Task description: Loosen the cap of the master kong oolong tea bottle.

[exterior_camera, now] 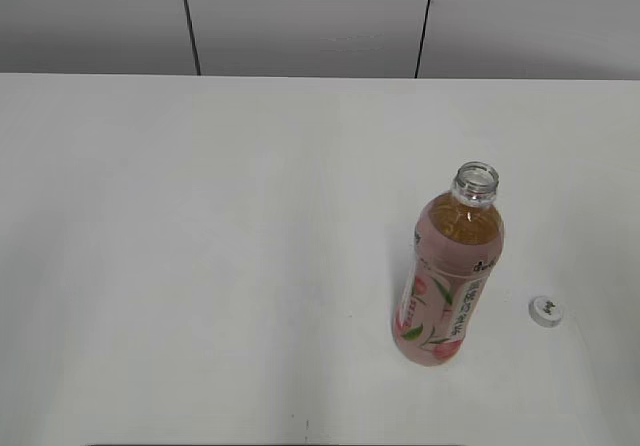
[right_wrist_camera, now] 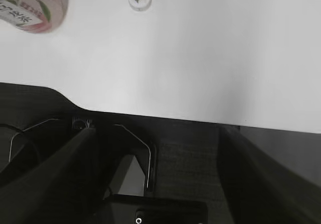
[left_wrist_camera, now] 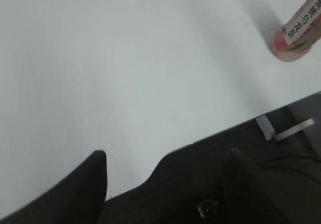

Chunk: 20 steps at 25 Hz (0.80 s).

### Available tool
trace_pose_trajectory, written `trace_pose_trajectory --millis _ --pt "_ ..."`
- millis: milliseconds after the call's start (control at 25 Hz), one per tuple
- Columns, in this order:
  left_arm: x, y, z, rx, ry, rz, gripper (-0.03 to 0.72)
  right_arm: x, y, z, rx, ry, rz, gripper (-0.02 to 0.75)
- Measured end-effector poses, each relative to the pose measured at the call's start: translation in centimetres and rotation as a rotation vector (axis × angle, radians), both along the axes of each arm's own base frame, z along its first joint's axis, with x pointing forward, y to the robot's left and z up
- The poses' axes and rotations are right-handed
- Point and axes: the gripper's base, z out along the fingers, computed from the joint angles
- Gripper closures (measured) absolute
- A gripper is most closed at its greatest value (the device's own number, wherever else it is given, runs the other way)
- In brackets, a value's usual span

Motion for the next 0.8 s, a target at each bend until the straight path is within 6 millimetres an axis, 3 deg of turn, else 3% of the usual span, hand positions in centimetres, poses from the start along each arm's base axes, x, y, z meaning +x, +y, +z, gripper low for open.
trace_pose_trajectory --millis 320,600,800 --pt "-2.8 1.8 -0.1 -0.052 -0.21 0.019 0.251 -5.2 -1.2 -0.3 0.025 -0.197 0.01 0.183" --pt "-4.9 2.8 0.0 -0.1 -0.341 0.021 0.259 -8.1 -1.8 -1.6 0.034 -0.409 0.044 0.183" --pt "-5.0 2.9 -0.1 -0.089 -0.354 0.011 0.27 -9.9 -2.2 -1.8 0.058 -0.554 0.045 0.183"
